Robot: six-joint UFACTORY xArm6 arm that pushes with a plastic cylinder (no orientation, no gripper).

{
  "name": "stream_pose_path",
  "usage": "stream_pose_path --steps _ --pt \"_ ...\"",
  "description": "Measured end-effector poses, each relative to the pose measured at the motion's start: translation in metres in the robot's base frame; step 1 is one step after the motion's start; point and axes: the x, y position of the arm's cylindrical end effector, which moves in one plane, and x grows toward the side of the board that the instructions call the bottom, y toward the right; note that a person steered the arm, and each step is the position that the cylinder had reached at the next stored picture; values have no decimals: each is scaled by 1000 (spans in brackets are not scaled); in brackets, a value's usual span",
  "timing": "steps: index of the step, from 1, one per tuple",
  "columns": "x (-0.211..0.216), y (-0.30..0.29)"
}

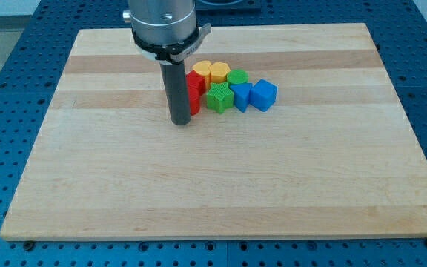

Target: Separate the red star from the group of blocks

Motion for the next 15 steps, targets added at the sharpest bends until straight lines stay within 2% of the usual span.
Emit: stream_pose_path --steps 3,6,10,12,15 --pt "0 23" --pt "-78 18" --pt "-138 -49" --pt "-140 -82" --pt "-172 -100"
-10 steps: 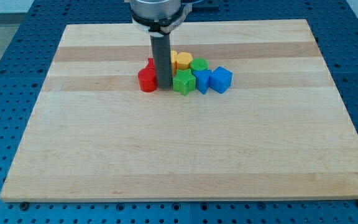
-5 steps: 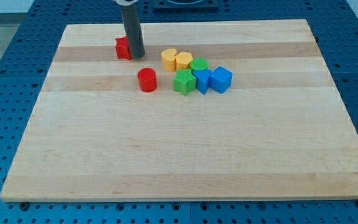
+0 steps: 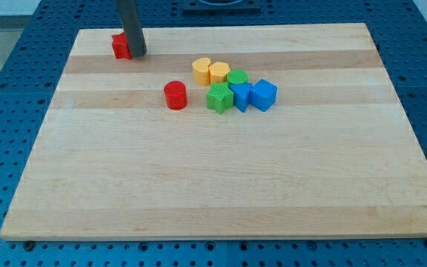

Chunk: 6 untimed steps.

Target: Separate the red star from the group of blocks

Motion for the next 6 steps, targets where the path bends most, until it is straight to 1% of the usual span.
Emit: stream_pose_path --steps 1,2,4,6 --pt "0 -15" --pt "-3 -17" --pt "24 -24" --pt "0 -36"
